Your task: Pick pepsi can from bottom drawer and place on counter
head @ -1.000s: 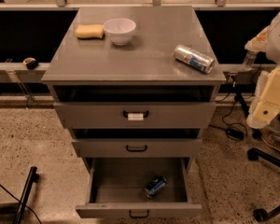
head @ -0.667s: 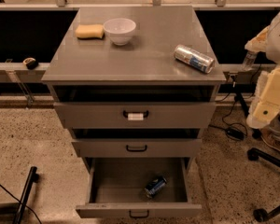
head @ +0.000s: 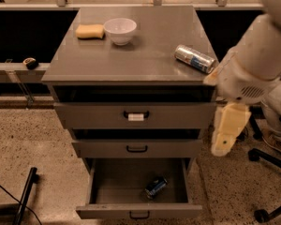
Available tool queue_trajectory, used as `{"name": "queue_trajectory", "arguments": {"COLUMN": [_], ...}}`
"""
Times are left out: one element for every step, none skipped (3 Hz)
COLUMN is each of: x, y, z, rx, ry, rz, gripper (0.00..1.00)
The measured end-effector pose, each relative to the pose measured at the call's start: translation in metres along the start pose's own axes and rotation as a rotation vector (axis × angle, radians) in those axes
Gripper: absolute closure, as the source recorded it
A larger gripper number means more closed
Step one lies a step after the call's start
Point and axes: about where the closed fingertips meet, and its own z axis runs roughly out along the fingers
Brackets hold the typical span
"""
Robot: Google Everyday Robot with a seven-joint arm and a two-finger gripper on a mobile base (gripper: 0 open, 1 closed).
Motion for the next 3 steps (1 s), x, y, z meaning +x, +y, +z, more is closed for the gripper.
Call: {"name": "queue_trajectory", "arguments": {"x": [0.001, -0.001, -0.007], "y": [0.007, 0.009, 0.034], "z": [0.007, 0.006, 0.046], "rx": [-0.016, -0.009, -0.057], "ry": [0.015, 0.026, -0.051], "rz": [-0.01, -0.03, -0.083], "gripper": [0.0, 0.0, 0.0]}}
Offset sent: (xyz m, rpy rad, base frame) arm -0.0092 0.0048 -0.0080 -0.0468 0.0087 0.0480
